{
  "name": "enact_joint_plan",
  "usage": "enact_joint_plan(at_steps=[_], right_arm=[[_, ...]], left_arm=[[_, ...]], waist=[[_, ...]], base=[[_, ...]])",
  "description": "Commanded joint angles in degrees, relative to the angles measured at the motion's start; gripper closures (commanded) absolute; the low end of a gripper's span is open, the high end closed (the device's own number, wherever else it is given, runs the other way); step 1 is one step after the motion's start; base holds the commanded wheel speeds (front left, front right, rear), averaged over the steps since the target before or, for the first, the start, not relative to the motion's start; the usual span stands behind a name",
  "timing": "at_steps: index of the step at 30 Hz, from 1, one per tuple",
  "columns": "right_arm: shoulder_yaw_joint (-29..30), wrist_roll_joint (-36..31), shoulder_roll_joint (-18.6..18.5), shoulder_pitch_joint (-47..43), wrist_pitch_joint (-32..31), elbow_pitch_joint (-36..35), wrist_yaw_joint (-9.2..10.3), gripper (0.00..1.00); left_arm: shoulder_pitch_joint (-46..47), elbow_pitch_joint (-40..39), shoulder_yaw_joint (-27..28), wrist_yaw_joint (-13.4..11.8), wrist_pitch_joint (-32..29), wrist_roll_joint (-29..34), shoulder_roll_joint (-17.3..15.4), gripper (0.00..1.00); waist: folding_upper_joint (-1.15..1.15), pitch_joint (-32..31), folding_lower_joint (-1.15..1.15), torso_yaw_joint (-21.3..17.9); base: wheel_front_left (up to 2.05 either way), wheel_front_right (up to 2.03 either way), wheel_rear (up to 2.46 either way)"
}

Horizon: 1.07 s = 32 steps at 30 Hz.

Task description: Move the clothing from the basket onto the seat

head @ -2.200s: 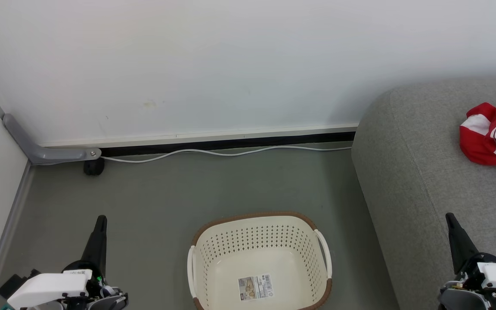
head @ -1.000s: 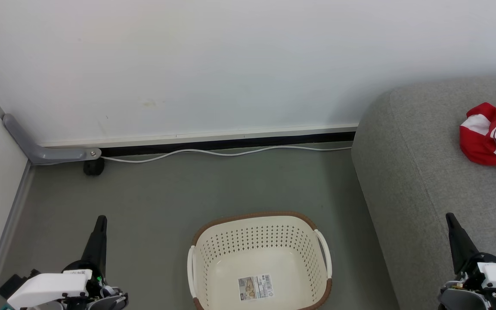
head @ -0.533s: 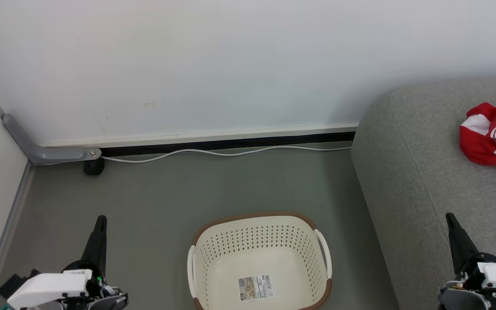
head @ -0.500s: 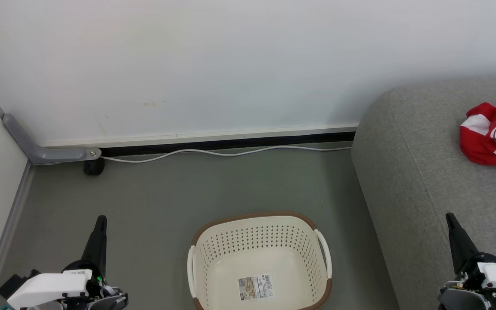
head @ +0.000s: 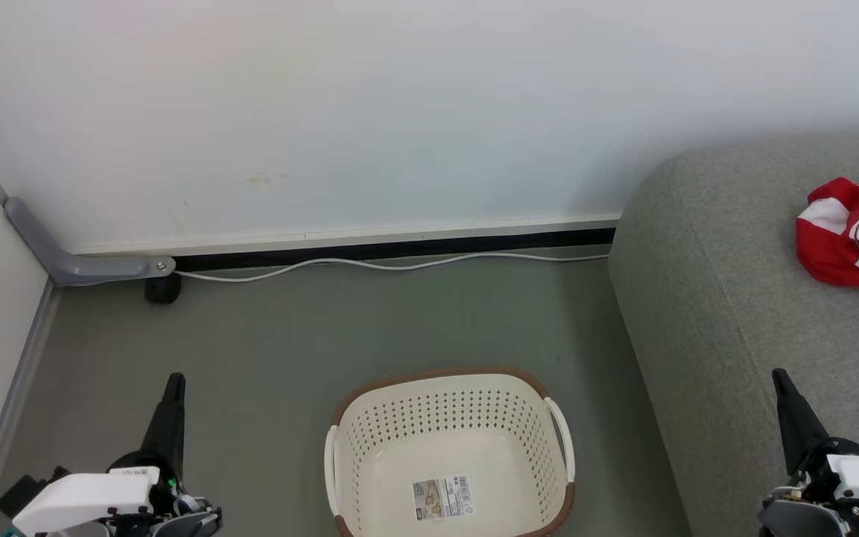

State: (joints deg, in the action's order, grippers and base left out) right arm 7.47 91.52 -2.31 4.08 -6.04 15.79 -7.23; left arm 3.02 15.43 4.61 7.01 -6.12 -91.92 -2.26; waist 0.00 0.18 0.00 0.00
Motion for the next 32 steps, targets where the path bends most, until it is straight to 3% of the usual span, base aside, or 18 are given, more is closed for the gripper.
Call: enact_joint_plan(at_steps=[1,32], right_arm=[[-0.90,0.60,-0.58,2.11,-0.49,-1.77,-0.25,1.00],[-0.89,0.60,-0.57,2.11,-0.49,-1.77,-0.25,1.00]], left_arm=[[3.17,-1.38,1.90,0.47,-0.36,-0.25,-0.62,1.00],[3.17,-1.39,1.90,0.47,-0.35,-0.26,-0.62,1.00]], waist=[[0.00,0.00,0.00,0.00],[0.00,0.00,0.00,0.00]], base=[[0.00,0.00,0.00],[0.00,0.00,0.00]])
